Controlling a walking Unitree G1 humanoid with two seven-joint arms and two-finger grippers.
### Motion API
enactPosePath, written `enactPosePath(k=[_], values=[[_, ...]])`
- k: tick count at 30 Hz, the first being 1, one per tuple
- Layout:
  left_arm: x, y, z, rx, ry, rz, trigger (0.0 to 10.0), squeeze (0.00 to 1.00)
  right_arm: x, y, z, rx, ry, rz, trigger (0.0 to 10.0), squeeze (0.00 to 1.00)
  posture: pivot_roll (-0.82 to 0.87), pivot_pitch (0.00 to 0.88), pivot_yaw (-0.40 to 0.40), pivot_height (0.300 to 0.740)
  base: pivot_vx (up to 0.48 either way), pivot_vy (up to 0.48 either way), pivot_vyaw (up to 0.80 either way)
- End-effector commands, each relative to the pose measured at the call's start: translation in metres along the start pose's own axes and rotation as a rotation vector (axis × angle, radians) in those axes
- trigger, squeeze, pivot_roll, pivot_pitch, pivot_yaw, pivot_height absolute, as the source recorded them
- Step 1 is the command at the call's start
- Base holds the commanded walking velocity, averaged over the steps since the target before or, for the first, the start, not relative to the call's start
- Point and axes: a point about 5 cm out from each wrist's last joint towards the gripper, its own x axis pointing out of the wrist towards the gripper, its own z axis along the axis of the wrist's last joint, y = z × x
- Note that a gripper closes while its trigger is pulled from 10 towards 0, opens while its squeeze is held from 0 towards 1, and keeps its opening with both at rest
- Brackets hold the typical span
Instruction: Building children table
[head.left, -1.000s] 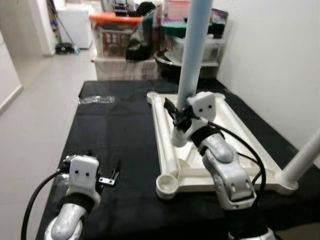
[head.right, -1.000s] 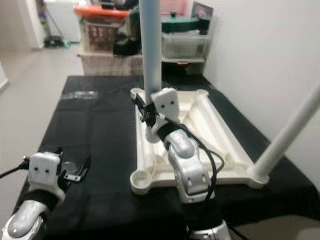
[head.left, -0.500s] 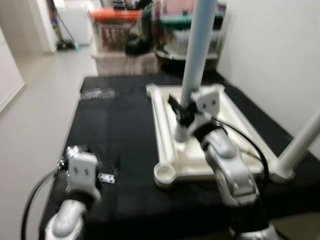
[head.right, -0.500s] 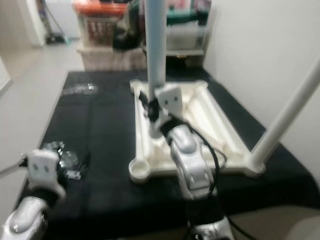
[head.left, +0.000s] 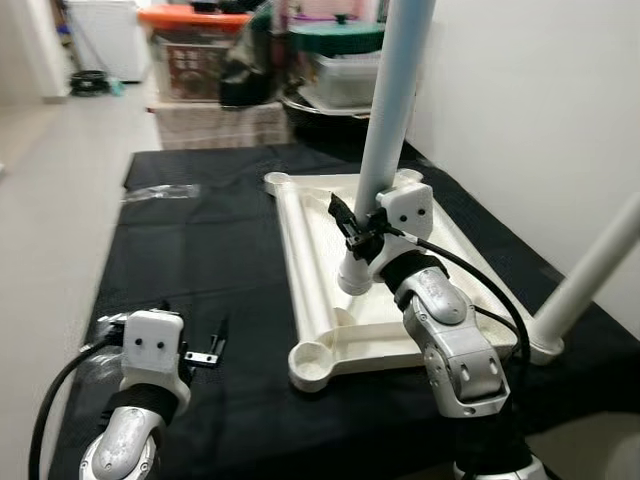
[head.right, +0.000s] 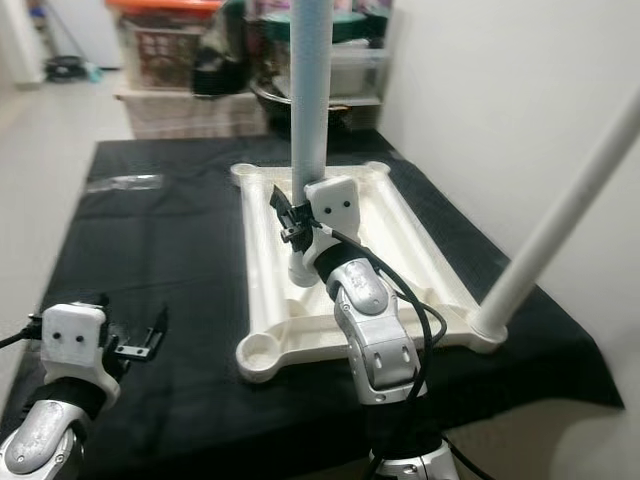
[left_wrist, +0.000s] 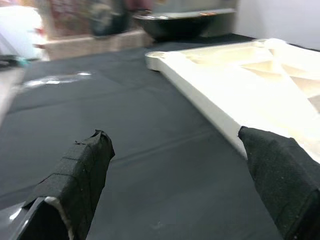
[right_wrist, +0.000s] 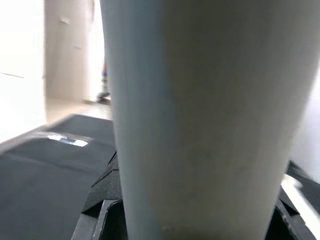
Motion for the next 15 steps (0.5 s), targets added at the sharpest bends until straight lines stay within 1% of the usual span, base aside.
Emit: enactPosePath(k=[1,5,10,15], values=[[0.0003,0.0002,-0.0036,-0.006,0.021,-0.004,10.0,0.0,-0.0008,0.0009,-0.0024,0.005,0.011,0.007,10.0,0.0,0.07,0.0,-0.076,0.74,0.0,0.48,-0.8],[0.0017,0.0008,-0.0019,-0.008,0.007,-0.001,10.0,0.0,-0.0003,0.0022,-0.0019,0.007,0.004,0.012,10.0,0.0,0.07,0.0,-0.077,0.74,0.0,0.48,-0.7],[0.0025,0.0019,-0.0014,0.019,0.003,0.005,10.0,0.0,0.0006,0.0047,-0.0011,-0.009,-0.004,0.024,10.0,0.0,0.07,0.0,-0.075,0.74,0.0,0.0,0.0],[0.0021,0.0006,-0.002,0.025,0.003,-0.001,10.0,0.0,0.0008,0.0057,-0.0013,-0.008,-0.002,0.031,10.0,0.0,0.07,0.0,-0.075,0.74,0.0,0.0,0.0]])
